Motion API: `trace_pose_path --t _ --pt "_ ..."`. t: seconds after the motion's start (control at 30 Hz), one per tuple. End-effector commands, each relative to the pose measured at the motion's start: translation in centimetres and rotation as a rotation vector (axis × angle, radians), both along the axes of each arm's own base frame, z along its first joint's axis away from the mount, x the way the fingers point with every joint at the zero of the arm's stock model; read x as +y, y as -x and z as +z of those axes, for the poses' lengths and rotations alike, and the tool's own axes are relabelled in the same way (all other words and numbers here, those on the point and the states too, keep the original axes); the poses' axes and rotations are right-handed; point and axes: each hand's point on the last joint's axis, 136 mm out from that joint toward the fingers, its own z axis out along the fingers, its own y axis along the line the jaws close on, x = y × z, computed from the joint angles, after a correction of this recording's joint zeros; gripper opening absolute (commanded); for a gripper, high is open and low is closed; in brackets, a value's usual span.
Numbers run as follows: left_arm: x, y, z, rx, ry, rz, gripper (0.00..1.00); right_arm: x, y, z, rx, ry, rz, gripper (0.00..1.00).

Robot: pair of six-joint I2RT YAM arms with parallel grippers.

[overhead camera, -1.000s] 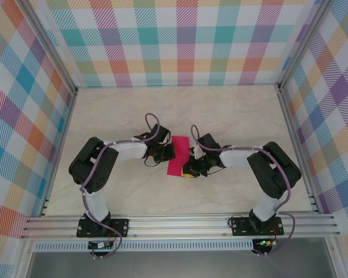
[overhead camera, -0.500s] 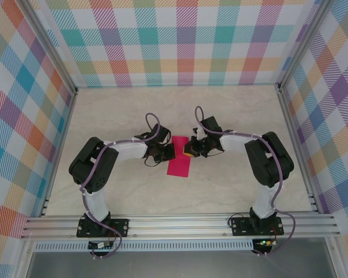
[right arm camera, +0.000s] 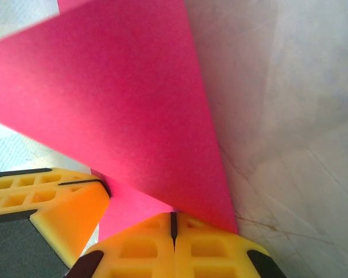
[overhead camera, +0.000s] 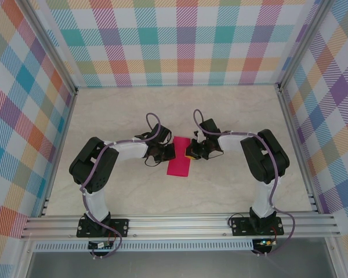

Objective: Fold a paper plane with a square sheet of paper (pick it up from the middle)
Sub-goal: Fold the square sheet of paper in half at the center of the table.

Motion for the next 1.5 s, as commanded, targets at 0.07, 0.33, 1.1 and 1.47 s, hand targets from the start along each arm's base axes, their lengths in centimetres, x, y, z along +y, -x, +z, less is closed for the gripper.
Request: trace_pose_path --t 0.07,0.33,1.1,1.47 --pt "4.3 4.3 -5.5 0.17 -0.228 -0.008 0.0 -1.8 0.4 -2.0 0.047 0.11 -0.01 0.0" --pt "4.4 4.4 -5.5 0.173 -0.23 -0.007 0.0 -3.0 2.6 -5.1 0.105 0.133 -0.032 0.0" --pt "4.6 4.5 -5.2 0.174 -0.241 -0.016 0.0 -0.9 -2.6 -1.4 0.017 -0.064 -0.036 0.0" --pt "4.6 4.5 -5.3 0.176 -0.244 -0.015 0.0 -0.4 -4.0 3.2 -0.055 -0.074 0.009 0.0"
